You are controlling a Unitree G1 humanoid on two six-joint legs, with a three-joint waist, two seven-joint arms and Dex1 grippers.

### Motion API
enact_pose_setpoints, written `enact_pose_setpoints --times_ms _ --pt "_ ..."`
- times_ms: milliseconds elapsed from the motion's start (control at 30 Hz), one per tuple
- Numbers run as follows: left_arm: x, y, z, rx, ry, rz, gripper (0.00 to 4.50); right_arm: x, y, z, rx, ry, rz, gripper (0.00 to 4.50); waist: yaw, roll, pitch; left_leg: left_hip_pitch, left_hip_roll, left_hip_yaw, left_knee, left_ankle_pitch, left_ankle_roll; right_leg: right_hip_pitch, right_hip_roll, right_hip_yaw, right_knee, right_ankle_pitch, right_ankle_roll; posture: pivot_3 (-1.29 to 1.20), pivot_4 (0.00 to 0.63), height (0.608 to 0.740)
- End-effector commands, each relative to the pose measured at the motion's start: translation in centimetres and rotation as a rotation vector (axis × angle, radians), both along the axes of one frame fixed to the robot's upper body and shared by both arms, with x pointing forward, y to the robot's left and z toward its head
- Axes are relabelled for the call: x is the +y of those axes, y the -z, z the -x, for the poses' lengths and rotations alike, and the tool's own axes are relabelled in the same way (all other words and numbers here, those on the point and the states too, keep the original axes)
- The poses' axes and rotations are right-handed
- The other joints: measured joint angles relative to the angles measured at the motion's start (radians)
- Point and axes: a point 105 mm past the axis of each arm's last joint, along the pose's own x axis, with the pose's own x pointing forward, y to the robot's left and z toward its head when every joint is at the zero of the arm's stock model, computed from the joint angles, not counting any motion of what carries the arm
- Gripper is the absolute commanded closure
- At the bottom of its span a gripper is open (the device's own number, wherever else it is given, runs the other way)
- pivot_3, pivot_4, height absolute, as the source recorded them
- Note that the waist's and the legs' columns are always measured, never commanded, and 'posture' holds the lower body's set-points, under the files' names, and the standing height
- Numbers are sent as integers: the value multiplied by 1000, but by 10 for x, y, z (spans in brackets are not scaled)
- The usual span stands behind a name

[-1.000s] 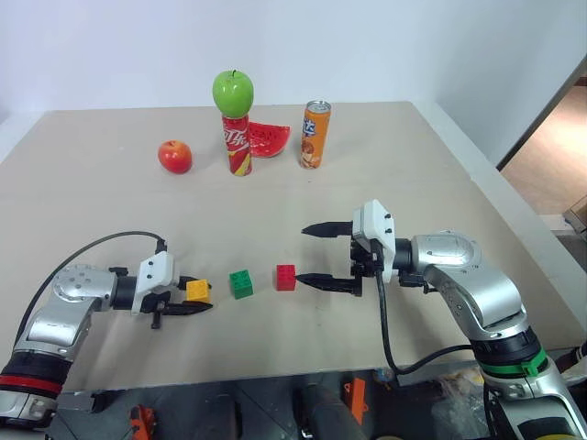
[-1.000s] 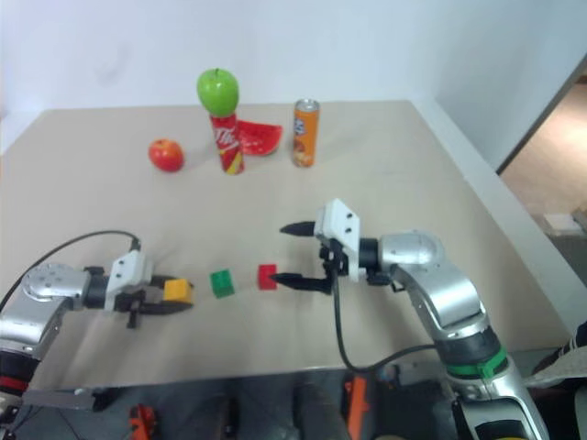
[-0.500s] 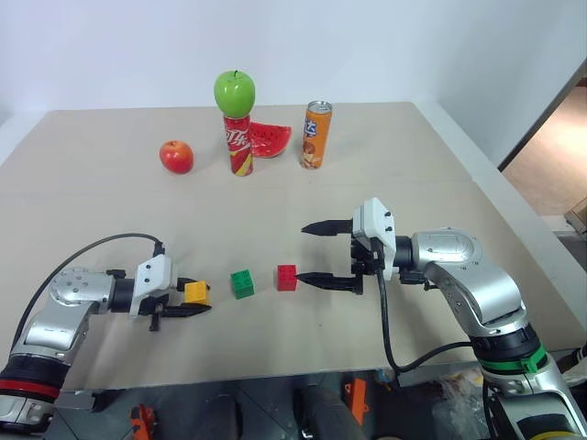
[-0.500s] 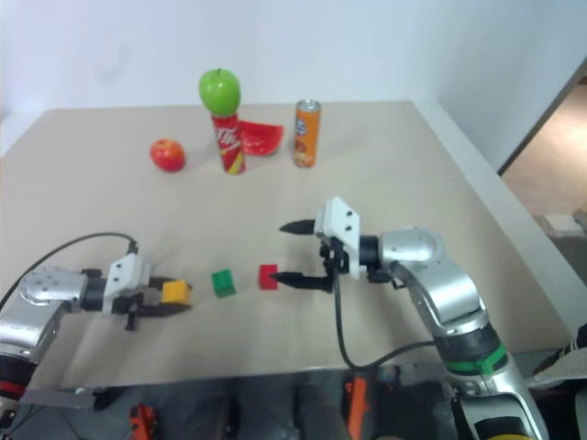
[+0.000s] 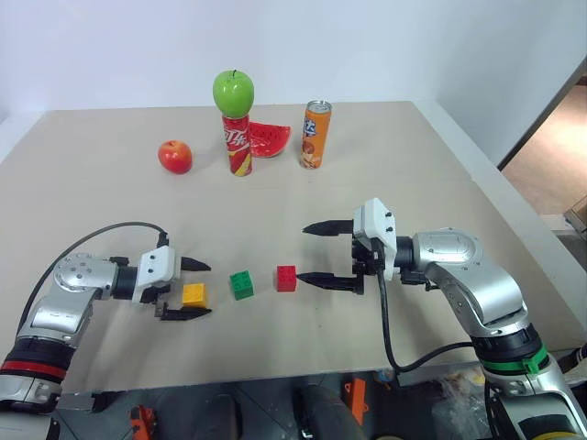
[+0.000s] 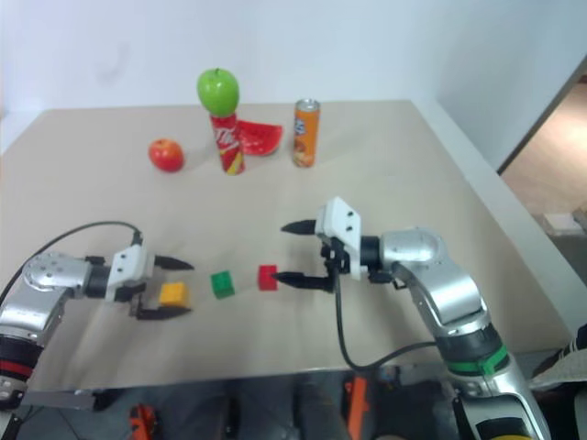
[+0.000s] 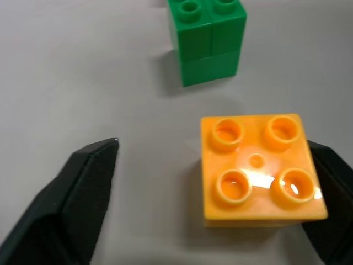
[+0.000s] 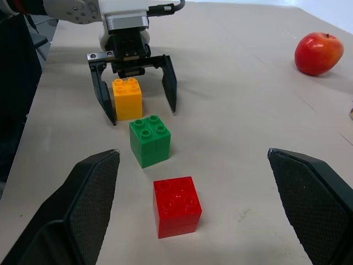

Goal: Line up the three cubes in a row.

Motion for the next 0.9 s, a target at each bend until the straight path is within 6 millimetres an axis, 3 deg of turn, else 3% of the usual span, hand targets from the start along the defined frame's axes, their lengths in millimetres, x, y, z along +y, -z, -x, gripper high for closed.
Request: enact_pose_setpoints --times_ms 33,200,367,567,733,900 --pt "-2 -19 7 -18 38 7 21 0 -7 4 -32 -13 -5 0 0 0 0 0 0 0 0 0 0 0 0 0 0 0 0 0 150 740" --pt "-2 -44 24 14 20 36 21 0 -12 8 -32 -23 -19 0 -1 0 0 0 1 0 0 0 0 0 0 0 0 0 0 0 150 740" --pt "-2 -67 26 20 -58 89 21 -3 -18 10 -35 -18 -35 0 -1 0 0 1 1 -1 0 0 0 0 0 -1 0 0 0 0 150 740" --pt "11 -101 -23 -138 -384 277 21 -16 -32 -8 -74 112 -107 0 1 0 0 1 0 -2 1 0 0 1 0 -2 0 1 1 0 150 740" --pt "21 -92 -52 -218 -604 322 21 -35 -31 -35 -141 289 -128 0 -2 0 0 2 0 0 1 0 0 2 0 0 0 2 2 0 150 740" --pt "33 -68 -48 -263 -667 275 21 -51 -18 -38 -146 361 -127 0 -1 0 0 1 0 1 -1 0 0 1 0 2 0 0 1 0 150 740"
